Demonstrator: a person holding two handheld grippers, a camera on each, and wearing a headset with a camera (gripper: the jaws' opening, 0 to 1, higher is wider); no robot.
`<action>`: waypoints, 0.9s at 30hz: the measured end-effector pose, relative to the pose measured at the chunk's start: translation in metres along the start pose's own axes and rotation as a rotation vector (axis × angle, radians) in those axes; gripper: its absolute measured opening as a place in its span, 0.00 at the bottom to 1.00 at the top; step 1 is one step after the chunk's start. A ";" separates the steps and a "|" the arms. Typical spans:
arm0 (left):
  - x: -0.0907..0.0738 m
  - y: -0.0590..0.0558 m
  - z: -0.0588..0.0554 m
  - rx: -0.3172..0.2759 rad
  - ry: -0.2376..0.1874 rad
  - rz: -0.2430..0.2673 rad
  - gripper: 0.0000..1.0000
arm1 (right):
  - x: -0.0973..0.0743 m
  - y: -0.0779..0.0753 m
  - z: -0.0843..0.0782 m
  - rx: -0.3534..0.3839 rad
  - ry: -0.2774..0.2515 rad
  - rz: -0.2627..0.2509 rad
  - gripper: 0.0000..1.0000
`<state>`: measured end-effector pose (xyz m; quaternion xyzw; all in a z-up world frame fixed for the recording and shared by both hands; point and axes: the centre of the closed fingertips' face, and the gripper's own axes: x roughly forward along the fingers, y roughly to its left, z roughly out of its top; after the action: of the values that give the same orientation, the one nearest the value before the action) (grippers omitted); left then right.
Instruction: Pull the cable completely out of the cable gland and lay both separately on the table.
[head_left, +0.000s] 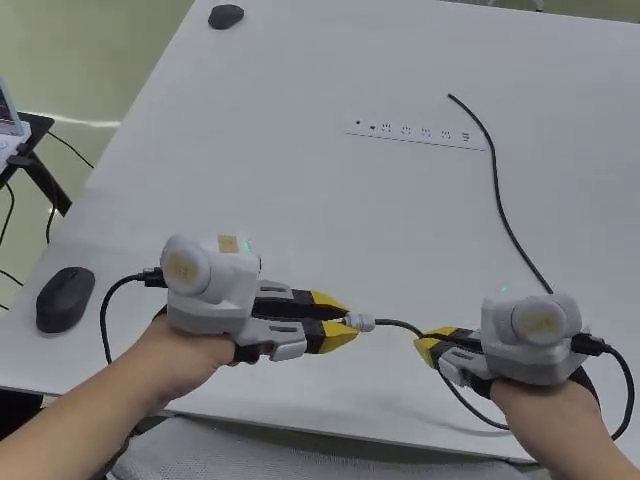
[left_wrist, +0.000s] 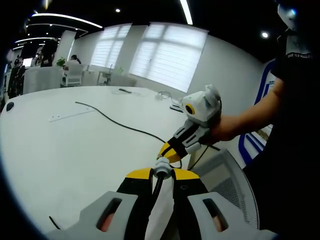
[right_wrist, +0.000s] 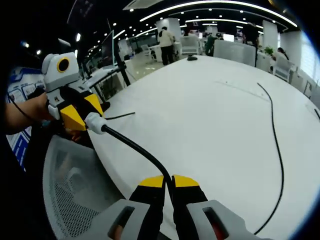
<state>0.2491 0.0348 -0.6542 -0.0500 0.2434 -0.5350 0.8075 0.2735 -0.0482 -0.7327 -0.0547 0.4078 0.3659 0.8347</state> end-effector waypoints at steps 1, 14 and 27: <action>0.000 0.000 0.000 0.000 0.000 -0.001 0.14 | 0.001 -0.003 -0.003 0.022 0.006 -0.010 0.00; 0.001 -0.001 -0.001 0.002 0.002 0.007 0.14 | 0.004 -0.007 -0.017 0.229 0.016 -0.035 0.00; -0.005 0.004 0.002 0.003 -0.009 0.008 0.14 | -0.009 -0.001 -0.009 0.031 -0.005 -0.044 0.05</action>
<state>0.2522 0.0407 -0.6519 -0.0503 0.2392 -0.5320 0.8107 0.2650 -0.0576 -0.7329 -0.0497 0.4103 0.3410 0.8443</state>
